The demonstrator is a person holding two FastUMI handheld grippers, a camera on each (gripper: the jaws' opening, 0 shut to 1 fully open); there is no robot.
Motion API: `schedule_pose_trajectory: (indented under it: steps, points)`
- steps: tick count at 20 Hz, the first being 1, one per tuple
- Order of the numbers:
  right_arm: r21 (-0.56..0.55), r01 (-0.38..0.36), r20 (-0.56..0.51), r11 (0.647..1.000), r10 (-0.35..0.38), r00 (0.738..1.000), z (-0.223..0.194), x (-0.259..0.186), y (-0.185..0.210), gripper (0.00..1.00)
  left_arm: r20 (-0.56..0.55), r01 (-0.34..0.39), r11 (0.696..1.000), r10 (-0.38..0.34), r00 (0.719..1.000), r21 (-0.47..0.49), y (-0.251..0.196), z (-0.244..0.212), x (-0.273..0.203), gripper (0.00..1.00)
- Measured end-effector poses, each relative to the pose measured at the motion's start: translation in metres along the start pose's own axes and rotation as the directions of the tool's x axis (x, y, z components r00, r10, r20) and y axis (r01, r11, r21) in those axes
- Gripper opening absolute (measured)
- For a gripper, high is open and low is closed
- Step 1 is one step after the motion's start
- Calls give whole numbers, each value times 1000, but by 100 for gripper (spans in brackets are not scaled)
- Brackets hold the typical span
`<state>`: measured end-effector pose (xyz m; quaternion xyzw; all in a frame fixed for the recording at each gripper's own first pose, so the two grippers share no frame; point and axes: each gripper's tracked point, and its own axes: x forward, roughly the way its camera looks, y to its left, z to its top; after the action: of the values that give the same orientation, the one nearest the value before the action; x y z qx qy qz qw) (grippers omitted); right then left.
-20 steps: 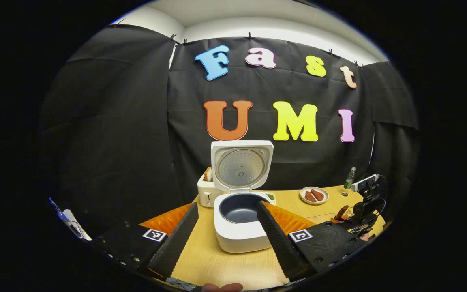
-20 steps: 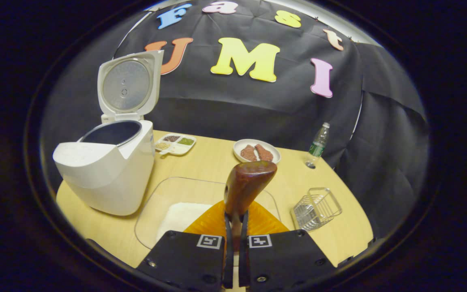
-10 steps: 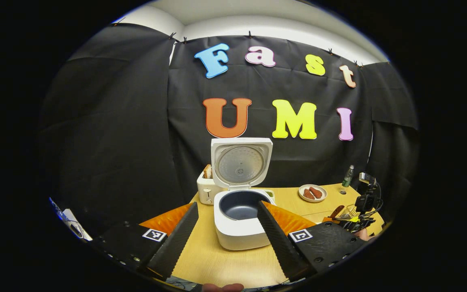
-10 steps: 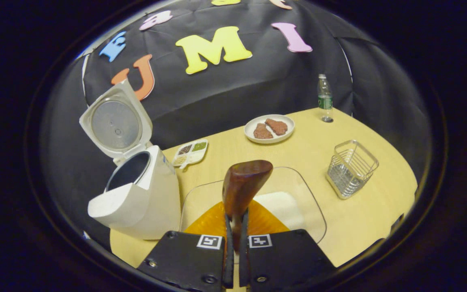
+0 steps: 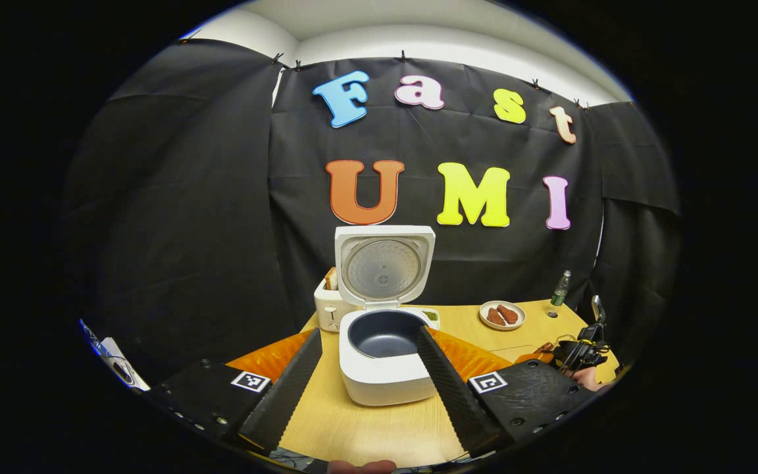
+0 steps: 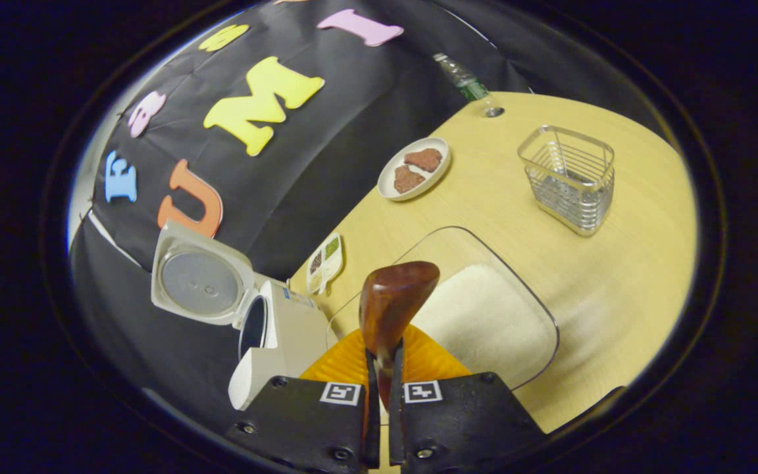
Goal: Close the left gripper, press the button to open the rice cooker; take a wooden spoon from the chopstick holder with the right hand, scoop a spoonful of rice and pour it into the rice cooker, then put the wooden spoon back into the chopstick holder.
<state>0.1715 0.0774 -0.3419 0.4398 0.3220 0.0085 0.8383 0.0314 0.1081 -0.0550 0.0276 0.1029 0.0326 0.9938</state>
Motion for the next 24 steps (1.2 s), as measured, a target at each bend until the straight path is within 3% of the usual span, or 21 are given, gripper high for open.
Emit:
schedule_pose_trajectory:
  steps: [13,18,24]
  points:
    - [228,-85,74,970,69,995,74,-46,-30,11,28,-15,999,17,999,-40,-36,12,-10,94]
    - [222,-150,103,963,130,986,93,-63,8,11,37,-22,999,24,999,-50,-42,16,-11,94]
    - [108,-250,114,962,237,965,113,-69,103,10,65,-41,996,47,997,-82,-31,21,-14,94]
